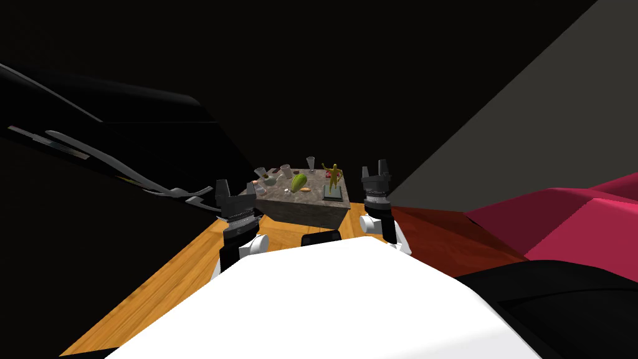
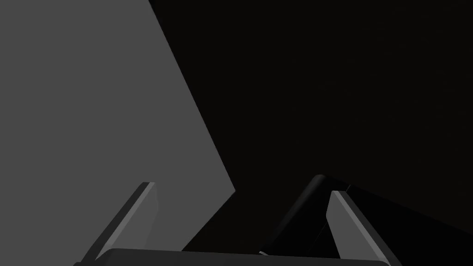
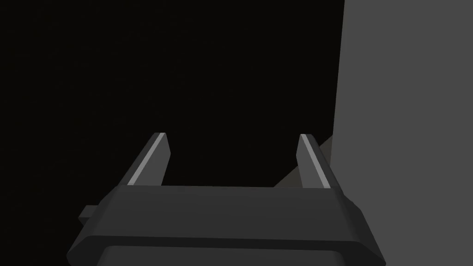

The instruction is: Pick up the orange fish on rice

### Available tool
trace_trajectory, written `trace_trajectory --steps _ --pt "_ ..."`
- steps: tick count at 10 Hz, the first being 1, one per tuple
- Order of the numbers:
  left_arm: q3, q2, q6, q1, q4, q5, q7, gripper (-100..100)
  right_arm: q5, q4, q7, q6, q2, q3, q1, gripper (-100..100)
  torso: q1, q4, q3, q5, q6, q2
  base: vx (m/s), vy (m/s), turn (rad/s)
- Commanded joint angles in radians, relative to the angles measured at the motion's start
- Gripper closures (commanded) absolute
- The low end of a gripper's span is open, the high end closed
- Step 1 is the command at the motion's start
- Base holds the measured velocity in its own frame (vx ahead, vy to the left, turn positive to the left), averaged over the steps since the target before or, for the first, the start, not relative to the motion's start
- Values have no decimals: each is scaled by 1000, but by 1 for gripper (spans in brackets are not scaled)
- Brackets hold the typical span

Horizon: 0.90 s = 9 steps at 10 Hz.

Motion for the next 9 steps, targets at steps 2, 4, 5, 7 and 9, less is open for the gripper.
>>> trace_trajectory --steps 2,4,5,7,9 --pt "12 44 50 -31 20 8 1 -100 0 0 0 0 0 0 0 0 -1 1 2 0 0 3 -91 -29 0" --pt "23 71 101 -65 41 14 1 -100 0 0 0 0 0 0 0 0 -3 2 5 -1 0 8 -137 -55 -17" --pt "23 71 105 -65 41 14 1 -100 0 0 0 0 0 0 0 0 -4 2 5 -1 0 9 -87 -32 -5" --pt "39 97 164 -111 69 19 -1 -100 0 0 0 0 0 0 0 0 -2 1 4 0 0 7 -103 -34 -31" --pt "48 109 214 -138 87 21 -3 -100 0 0 0 0 0 0 0 0 -2 1 3 -1 0 6 -77 -36 -15"
